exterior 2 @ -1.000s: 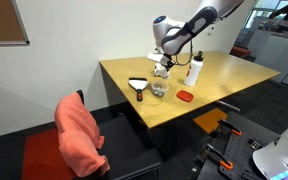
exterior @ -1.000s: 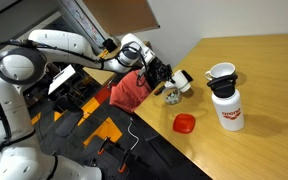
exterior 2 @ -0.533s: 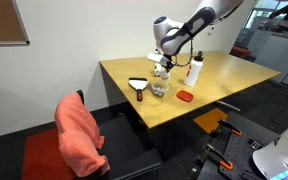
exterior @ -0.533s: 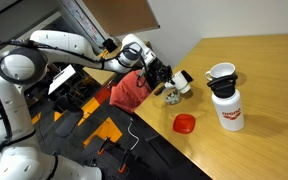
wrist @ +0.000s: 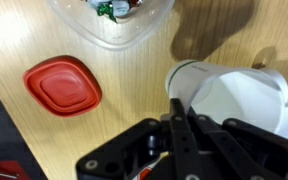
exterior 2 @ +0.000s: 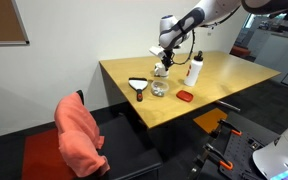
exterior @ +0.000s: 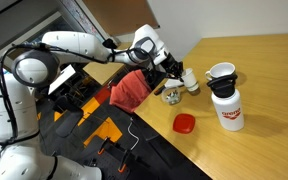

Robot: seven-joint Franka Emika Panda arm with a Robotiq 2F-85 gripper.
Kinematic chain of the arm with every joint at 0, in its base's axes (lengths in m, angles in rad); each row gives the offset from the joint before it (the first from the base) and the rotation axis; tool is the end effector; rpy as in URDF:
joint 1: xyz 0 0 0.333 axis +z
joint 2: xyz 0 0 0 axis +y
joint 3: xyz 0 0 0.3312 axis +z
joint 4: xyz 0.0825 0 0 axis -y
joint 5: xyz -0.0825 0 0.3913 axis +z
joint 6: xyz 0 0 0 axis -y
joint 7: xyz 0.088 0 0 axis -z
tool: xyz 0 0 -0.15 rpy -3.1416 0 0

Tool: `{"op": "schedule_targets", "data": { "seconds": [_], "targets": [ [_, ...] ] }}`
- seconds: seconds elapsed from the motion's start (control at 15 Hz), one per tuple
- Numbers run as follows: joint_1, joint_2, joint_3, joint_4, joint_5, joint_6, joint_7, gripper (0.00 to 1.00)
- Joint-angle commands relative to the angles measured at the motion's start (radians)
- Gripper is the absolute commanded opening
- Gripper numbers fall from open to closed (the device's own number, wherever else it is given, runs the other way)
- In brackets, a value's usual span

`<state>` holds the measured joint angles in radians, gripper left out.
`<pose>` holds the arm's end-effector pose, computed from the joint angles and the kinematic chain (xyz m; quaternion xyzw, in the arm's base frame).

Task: Uncover the lunchbox, pour the sweets in the cup into it, and then cover it

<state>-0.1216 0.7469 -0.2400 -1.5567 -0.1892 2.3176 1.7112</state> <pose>0.6824 -0.2458 0.1854 0.5828 -0.7985 0.1046 0.1088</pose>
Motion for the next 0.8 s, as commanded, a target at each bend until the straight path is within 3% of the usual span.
{"op": "schedule_targets", "data": {
  "seconds": [0.0,0.53,0.6,0.67,0.73],
  "targets": [
    [-0.032,0.112,-0.008,0.153,0.105,-0.043,0.005,0.01],
    [-0.059,0.236,-0.011,0.292,0.234,-0.034,0.023,0.01],
    [-0.056,0.237,-0.014,0.293,0.238,-0.031,0.026,0.28],
    [-0.051,0.23,-0.018,0.284,0.238,-0.022,0.029,0.29],
    [-0.047,0.22,-0.022,0.273,0.234,-0.014,0.033,0.36]
  ]
}}
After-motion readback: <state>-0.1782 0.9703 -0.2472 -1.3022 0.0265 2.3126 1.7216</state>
